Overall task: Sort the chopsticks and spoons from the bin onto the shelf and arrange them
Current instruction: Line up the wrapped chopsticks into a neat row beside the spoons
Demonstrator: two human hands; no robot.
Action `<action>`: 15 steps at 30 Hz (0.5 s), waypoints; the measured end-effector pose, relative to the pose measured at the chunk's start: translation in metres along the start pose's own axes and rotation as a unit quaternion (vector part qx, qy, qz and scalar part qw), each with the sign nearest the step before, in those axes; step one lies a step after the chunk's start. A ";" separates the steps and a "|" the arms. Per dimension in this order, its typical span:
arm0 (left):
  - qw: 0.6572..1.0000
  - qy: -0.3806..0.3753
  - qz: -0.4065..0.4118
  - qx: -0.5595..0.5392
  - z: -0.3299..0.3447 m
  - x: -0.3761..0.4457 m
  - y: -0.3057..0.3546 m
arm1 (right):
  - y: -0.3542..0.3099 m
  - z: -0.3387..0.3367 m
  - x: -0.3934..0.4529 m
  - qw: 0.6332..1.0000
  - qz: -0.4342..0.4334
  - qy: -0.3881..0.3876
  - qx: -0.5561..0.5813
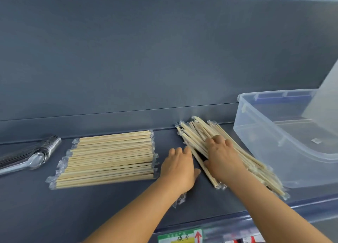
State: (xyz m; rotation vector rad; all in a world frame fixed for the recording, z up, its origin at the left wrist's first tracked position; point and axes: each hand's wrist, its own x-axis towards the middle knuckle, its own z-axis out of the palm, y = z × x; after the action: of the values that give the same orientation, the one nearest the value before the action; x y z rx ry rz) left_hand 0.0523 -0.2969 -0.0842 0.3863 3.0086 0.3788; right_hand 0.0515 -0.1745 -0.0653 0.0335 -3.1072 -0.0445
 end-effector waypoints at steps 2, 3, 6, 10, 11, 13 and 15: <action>1.000 0.010 -0.025 0.001 0.003 0.006 0.006 | 0.004 0.000 0.003 0.999 -0.018 0.001 -0.039; 0.999 0.015 -0.040 0.004 0.003 0.009 0.008 | 0.006 -0.001 0.004 0.998 -0.019 0.001 -0.058; 0.996 0.024 -0.085 -0.001 0.002 0.017 0.013 | 0.005 -0.005 0.008 0.996 -0.017 -0.012 -0.084; 0.992 0.008 -0.126 -0.013 -0.001 0.023 0.017 | 0.005 -0.009 0.011 0.997 -0.034 -0.003 -0.072; 0.991 0.001 -0.133 -0.016 -0.001 0.024 0.017 | 0.005 -0.010 0.012 0.998 -0.036 -0.002 -0.059; 0.989 -0.010 -0.146 -0.025 -0.001 0.025 0.016 | 0.006 -0.010 0.012 0.999 -0.034 -0.001 -0.033; 0.987 -0.015 -0.156 -0.027 0.000 0.024 0.016 | 0.006 -0.010 0.014 0.999 -0.034 0.008 -0.023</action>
State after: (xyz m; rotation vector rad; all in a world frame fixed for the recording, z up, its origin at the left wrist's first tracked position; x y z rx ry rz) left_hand 0.0329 -0.2754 -0.0813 -0.0848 2.9516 0.4210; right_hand 0.0381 -0.1687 -0.0550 0.1380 -3.0872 -0.1158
